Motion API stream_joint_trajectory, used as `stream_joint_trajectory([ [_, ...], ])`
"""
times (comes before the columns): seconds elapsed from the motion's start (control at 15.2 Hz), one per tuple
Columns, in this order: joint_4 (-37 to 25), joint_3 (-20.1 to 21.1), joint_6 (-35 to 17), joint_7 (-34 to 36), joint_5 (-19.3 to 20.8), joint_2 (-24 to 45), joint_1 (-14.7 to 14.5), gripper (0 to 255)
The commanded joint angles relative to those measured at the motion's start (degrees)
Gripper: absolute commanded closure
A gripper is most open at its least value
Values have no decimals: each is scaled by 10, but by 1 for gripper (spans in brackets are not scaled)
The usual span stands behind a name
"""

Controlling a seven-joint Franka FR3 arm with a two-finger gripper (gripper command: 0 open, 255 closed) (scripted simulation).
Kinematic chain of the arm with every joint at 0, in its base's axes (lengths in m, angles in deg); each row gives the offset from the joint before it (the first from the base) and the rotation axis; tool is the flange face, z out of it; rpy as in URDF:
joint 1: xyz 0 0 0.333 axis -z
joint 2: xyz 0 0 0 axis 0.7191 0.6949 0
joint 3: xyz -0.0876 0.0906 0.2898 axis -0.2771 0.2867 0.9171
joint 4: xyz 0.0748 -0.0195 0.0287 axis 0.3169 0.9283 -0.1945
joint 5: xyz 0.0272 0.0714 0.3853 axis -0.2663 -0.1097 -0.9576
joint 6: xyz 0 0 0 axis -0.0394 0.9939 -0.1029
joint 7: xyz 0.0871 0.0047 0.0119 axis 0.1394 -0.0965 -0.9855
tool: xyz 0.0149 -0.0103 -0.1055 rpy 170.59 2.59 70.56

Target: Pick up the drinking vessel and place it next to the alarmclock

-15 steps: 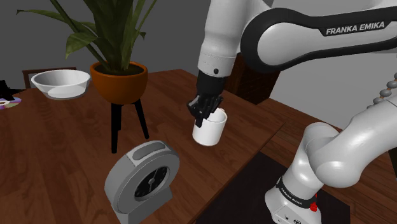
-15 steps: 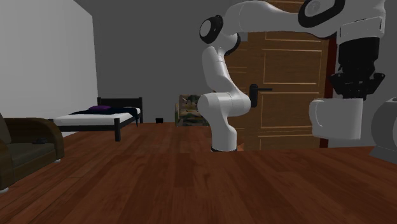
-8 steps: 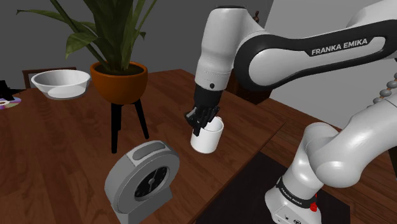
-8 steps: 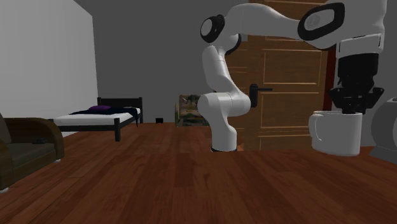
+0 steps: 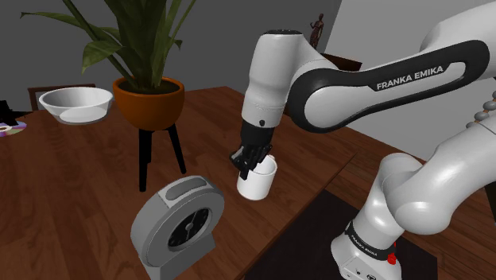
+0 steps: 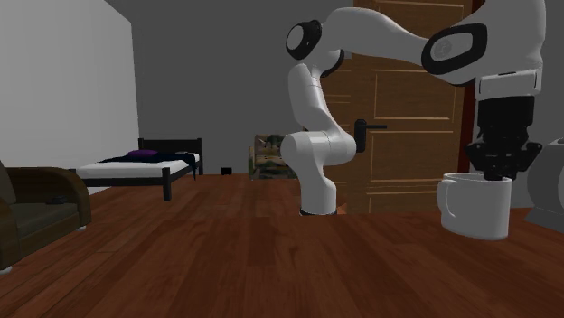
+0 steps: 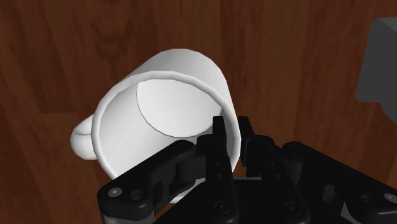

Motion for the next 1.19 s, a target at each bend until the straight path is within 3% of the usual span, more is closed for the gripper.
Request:
stream_joint_trajectory([
  [0.0, 0, 0, -1, 0, 0, 1, 0, 255],
  [0.26, 0, 0, -1, 0, 0, 1, 0, 255],
  [0.33, 0, 0, -1, 0, 0, 1, 0, 0],
  [0.66, 0, 0, -1, 0, 0, 1, 0, 0],
  [0.92, -55, -9, 77, -2, 2, -22, 0, 0],
  [1.12, -55, -9, 77, -2, 2, -23, 0, 0],
])
